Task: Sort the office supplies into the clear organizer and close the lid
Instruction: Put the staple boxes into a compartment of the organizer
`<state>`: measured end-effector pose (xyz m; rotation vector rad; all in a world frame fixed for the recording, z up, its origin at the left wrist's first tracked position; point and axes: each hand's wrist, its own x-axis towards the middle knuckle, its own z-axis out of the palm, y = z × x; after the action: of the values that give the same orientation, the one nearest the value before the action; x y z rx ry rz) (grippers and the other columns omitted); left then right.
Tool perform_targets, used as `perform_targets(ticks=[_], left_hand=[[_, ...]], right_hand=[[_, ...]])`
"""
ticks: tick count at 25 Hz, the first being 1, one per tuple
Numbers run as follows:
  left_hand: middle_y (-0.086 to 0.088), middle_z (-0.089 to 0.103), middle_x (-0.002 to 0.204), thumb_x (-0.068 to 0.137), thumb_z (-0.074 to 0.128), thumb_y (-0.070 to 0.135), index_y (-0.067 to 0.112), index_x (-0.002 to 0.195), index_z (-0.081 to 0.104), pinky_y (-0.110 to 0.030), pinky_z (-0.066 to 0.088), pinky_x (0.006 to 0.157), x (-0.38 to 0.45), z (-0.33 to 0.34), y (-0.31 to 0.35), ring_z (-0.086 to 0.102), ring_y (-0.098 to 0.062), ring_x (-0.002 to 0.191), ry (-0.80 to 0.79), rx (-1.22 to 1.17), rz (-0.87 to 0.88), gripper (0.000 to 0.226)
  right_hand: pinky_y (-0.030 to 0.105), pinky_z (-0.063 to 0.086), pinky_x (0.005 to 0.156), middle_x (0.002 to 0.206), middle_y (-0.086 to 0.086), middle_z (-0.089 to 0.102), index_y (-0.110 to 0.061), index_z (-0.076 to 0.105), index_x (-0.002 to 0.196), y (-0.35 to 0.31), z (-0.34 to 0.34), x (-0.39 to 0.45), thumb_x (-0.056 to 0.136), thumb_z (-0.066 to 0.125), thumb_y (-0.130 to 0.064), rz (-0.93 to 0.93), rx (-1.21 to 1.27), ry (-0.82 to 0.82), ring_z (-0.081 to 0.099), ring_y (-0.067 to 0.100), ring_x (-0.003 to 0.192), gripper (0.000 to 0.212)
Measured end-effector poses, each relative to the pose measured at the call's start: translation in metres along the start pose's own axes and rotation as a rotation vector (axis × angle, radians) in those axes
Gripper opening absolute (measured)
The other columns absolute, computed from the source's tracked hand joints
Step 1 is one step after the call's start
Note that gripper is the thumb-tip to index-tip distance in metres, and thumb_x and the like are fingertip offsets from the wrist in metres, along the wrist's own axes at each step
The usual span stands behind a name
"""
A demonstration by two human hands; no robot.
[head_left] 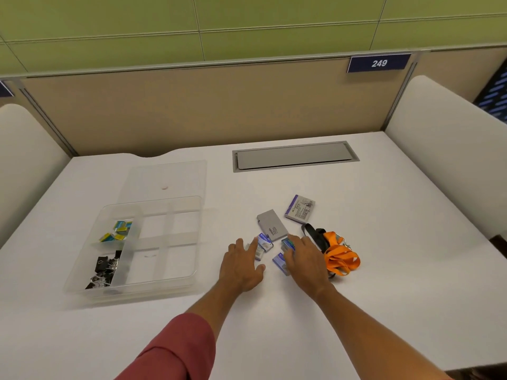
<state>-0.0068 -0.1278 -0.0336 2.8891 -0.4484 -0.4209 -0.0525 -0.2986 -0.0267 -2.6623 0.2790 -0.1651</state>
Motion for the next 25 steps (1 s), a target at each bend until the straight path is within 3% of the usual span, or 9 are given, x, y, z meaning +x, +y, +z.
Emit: perform_targets(ticks=[4,8,16,22,25], left_hand=[[-0.011,0.031,0.146,0.093,0.042,0.052,0.027,0.148,0.027,-0.037,0.038,0.103,0.008,0.003,0.009,0.034,-0.026,0.130,0.023,0.012,0.037,0.062],[-0.011,0.040,0.134,0.095,0.044,0.041,0.021,0.140,0.038,-0.034,0.042,0.093,0.009,0.007,0.011,0.039,-0.026,0.120,0.033,-0.002,0.066,0.049],[-0.011,0.040,0.123,0.075,0.060,0.035,0.015,0.122,0.043,-0.035,0.047,0.086,0.002,-0.006,0.008,0.044,-0.029,0.111,-0.085,0.005,0.015,0.054],[-0.011,0.040,0.115,0.072,0.059,0.020,0.007,0.107,0.048,-0.030,0.047,0.074,0.009,-0.023,0.002,0.049,-0.023,0.090,-0.052,-0.143,-0.001,0.039],[-0.011,0.046,0.113,0.074,0.056,0.018,0.008,0.106,0.050,-0.029,0.046,0.078,0.022,-0.025,0.002,0.048,-0.022,0.096,-0.044,-0.156,0.031,0.034]], right_hand=[[0.032,0.053,0.069,0.110,0.010,0.052,-0.019,0.043,0.140,0.005,-0.009,-0.005,0.100,0.034,-0.025,0.018,0.009,-0.024,0.052,0.016,0.083,0.042],[0.016,0.038,0.063,0.111,0.010,0.051,-0.017,0.058,0.117,0.015,-0.006,-0.006,0.101,0.032,-0.024,0.091,0.057,-0.045,0.048,0.013,0.085,0.031],[0.028,0.056,0.076,0.115,0.006,0.064,-0.018,0.055,0.110,0.003,0.002,-0.007,0.092,0.054,-0.025,0.191,0.125,-0.050,0.060,0.018,0.103,0.019],[0.030,0.055,0.069,0.111,0.003,0.068,-0.023,0.050,0.104,-0.002,0.005,-0.005,0.095,0.051,-0.032,0.148,-0.070,-0.087,0.064,0.016,0.091,0.013],[0.029,0.054,0.079,0.122,0.003,0.061,-0.022,0.048,0.112,-0.004,0.006,-0.003,0.090,0.062,-0.028,0.113,-0.082,-0.165,0.060,0.017,0.104,0.027]])
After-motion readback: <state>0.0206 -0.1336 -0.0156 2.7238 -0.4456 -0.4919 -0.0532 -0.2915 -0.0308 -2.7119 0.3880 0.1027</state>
